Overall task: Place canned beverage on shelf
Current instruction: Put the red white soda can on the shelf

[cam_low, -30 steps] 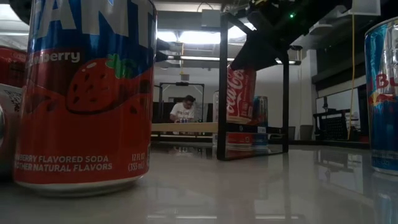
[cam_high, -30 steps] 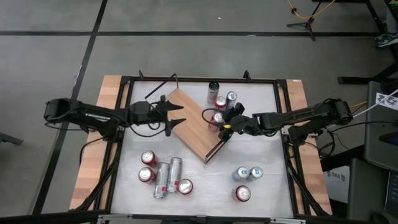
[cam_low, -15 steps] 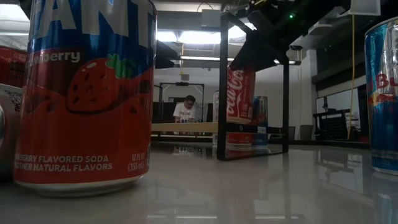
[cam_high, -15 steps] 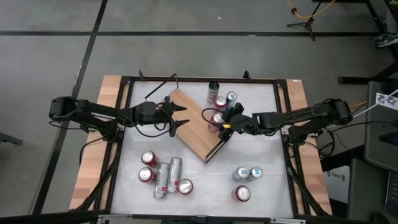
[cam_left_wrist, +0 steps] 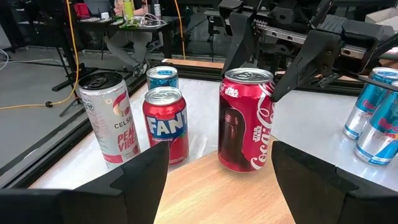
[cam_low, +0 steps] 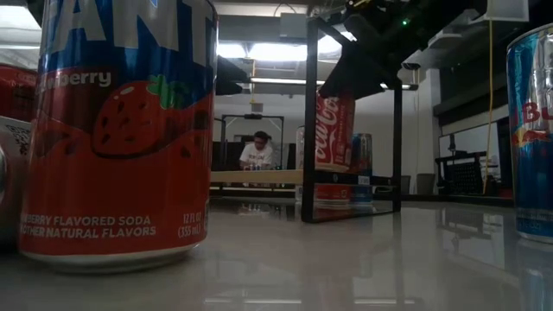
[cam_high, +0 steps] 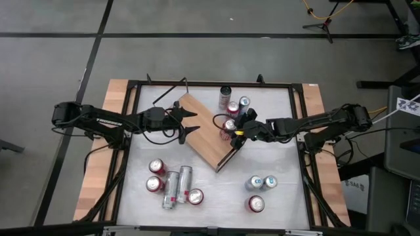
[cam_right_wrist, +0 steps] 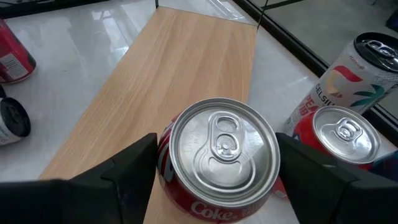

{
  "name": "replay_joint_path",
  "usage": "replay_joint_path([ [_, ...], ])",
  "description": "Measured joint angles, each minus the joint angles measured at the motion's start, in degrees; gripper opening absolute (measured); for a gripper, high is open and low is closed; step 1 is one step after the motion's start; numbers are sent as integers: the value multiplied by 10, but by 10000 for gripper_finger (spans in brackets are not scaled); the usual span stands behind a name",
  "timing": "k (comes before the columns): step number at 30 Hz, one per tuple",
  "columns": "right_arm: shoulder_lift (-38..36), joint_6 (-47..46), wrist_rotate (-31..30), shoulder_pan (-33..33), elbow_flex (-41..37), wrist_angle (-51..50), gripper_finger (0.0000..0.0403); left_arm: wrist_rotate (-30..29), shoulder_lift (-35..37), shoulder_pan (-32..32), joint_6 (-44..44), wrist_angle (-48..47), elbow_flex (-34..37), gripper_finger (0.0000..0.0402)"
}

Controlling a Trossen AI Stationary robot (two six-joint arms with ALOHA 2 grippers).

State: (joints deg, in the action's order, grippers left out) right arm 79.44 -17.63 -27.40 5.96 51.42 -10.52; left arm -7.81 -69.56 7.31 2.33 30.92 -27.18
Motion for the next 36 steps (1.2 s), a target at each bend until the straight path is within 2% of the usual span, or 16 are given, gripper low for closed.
replay_joint_path([
  [9, 0, 1, -1, 0, 0, 2, 353, 0, 0, 0, 0, 0, 0, 276],
  [17, -6, 13, -1, 0, 0, 0, 358, 1, 0, 0, 0, 19, 0, 276],
  [25, -33, 87, 0, 0, 41, -36, 358, 48, -3, 0, 0, 70, -6, 276],
  [30, -40, 107, -19, 0, 91, -136, 358, 59, -48, -2, -23, 70, -52, 276],
  [36, -40, 108, -87, -1, 108, -220, 358, 61, -141, -8, -45, 49, -130, 276],
])
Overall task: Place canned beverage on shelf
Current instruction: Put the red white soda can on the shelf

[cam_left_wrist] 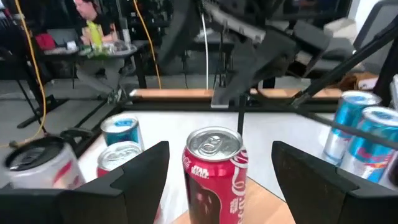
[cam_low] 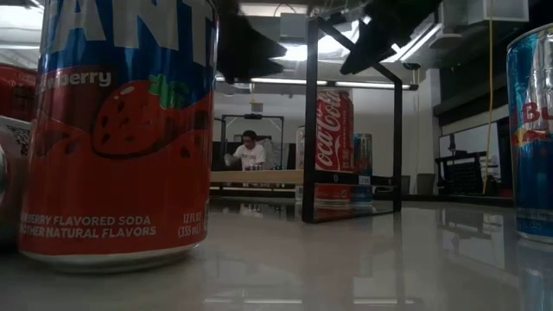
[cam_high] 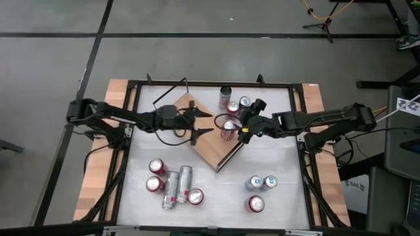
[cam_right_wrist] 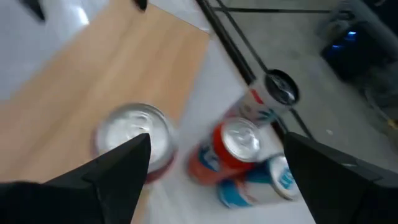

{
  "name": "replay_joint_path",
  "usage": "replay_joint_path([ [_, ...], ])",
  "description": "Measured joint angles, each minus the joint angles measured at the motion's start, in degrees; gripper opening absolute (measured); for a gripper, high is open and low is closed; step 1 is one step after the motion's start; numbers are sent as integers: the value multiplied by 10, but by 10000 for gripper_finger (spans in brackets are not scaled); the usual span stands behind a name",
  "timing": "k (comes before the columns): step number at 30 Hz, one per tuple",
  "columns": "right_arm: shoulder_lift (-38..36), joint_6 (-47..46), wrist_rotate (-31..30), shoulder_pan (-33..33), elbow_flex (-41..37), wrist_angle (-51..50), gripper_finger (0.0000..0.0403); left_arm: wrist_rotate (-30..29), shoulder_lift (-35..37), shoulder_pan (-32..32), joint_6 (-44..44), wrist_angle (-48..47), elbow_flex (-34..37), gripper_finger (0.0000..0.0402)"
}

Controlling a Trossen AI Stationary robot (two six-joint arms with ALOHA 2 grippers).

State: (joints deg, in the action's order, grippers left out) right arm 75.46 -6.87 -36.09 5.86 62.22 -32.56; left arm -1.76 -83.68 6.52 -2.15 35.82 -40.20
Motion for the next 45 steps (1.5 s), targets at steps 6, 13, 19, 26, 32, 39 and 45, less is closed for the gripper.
replay_joint_path([
  [6, 0, -2, 20, -37, -1, -45, 358, -2, -76, 0, 0, -63, -55, 276],
  [13, 0, -1, 96, -95, -1, -41, 358, -2, -119, 0, 1, -76, -61, 276],
  [19, 15, 5, 127, -105, -1, -38, 358, -21, -123, 1, 0, -78, -61, 276],
  [26, 53, 24, 137, -104, 1, -25, 358, -50, -123, 1, 0, -80, -61, 276],
  [32, 60, 25, 144, -104, 1, -5, 358, -57, -123, 6, 0, -79, -61, 276],
  [39, 59, 28, 150, -104, -1, -7, 358, -63, -123, 12, 1, -79, -61, 276],
  [45, 59, 29, 154, -104, -1, -8, 358, -64, -123, 14, 0, -79, -61, 276],
])
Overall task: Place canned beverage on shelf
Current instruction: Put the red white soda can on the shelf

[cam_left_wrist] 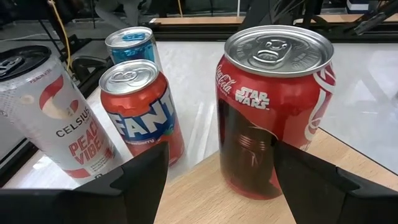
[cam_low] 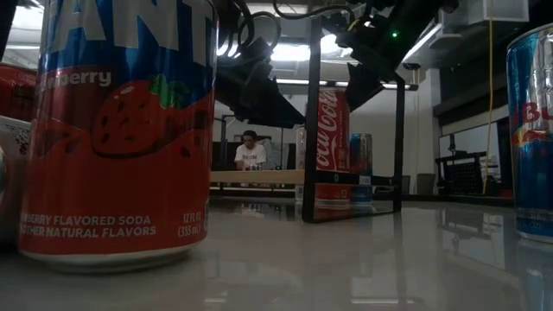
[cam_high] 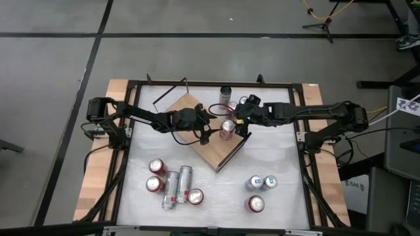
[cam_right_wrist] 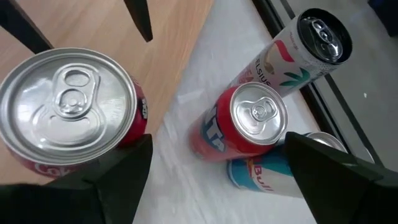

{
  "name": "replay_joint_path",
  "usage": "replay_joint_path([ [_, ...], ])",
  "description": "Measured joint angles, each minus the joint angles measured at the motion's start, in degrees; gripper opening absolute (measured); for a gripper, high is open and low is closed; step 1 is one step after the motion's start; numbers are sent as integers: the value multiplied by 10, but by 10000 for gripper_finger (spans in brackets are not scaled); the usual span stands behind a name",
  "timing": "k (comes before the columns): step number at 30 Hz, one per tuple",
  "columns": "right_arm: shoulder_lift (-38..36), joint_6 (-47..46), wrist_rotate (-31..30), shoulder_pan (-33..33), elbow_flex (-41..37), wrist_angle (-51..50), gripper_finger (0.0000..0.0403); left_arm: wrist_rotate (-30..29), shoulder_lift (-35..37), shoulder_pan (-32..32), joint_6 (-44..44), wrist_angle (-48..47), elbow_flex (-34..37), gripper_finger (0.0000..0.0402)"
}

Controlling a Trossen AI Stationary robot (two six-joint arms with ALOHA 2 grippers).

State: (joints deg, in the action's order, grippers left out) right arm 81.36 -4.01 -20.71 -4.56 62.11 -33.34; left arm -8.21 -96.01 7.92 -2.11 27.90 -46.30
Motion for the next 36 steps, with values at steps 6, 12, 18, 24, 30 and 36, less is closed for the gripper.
replay_joint_path([
  [6, -1, 0, 0, 0, 0, -9, 358, -19, 0, 2, 0, 0, 0, 276],
  [12, -2, 1, -17, 1, 6, -22, 358, -19, 0, 2, 0, 0, 0, 276],
  [18, -2, 4, -59, 1, 30, -43, 358, -19, 0, 2, 0, 0, 0, 276],
  [24, -2, 2, -82, 1, 64, -85, 358, -45, 0, 2, -1, -1, 0, 276],
  [30, -2, 2, -82, 1, 94, -111, 358, -76, 0, 2, -1, -4, 0, 276],
  [36, -2, 1, -82, 1, 102, -109, 358, -56, 0, -2, 2, 0, 0, 276],
])
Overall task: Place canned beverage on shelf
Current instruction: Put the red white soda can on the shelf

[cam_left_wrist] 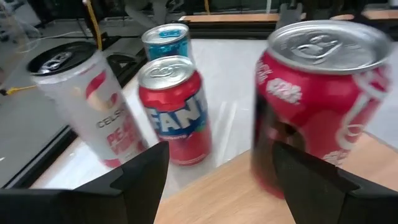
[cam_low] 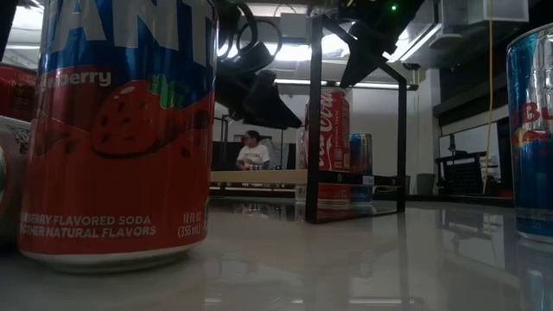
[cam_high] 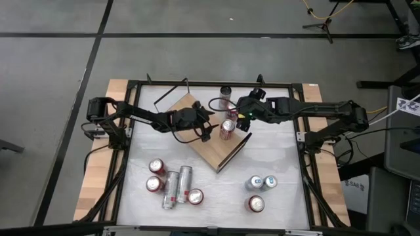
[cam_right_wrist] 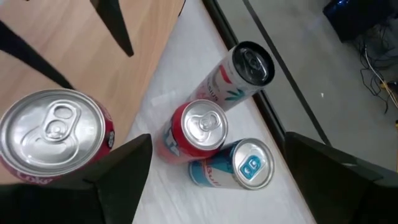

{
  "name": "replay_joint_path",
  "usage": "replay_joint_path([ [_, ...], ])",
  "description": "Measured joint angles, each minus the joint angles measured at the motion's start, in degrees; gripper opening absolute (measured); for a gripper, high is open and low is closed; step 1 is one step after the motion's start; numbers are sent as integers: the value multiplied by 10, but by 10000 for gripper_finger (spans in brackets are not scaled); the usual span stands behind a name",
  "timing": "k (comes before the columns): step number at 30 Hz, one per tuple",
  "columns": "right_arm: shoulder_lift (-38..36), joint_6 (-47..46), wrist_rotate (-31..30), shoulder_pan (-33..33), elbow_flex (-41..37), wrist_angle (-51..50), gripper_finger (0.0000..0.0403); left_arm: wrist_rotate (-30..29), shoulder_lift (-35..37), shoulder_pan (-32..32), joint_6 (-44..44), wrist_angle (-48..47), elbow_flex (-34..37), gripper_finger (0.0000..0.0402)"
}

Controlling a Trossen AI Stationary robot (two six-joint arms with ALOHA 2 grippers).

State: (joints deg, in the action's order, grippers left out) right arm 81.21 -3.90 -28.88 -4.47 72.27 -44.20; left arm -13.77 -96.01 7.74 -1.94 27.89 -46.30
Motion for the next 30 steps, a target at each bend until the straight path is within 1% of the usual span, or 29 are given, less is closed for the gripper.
replay_joint_path([
  [2, 0, 0, 0, 0, 0, 0, 358, 10, 0, -3, 0, 7, 0, 276],
  [16, 0, 0, 15, 0, 0, 3, 358, 19, 0, -19, -3, 45, 0, 276],
  [17, 0, 0, 15, 0, 0, 3, 358, 12, 0, -19, -8, 45, 0, 276],
  [20, 0, 0, 15, 0, 0, 3, 358, -36, 0, -14, -23, 38, 0, 276],
  [22, 0, 0, 15, 0, 0, 2, 358, -49, 0, -8, -23, 37, 0, 276],
  [24, 0, 0, 15, 0, 0, 2, 358, -44, 0, -3, -15, 36, 0, 276],
  [28, 0, 0, 15, 0, 0, 3, 358, -14, 0, 3, 3, 36, 0, 276],
  [30, 0, 0, 15, 0, 0, 3, 358, -12, 0, 2, 3, 36, 0, 276],
])
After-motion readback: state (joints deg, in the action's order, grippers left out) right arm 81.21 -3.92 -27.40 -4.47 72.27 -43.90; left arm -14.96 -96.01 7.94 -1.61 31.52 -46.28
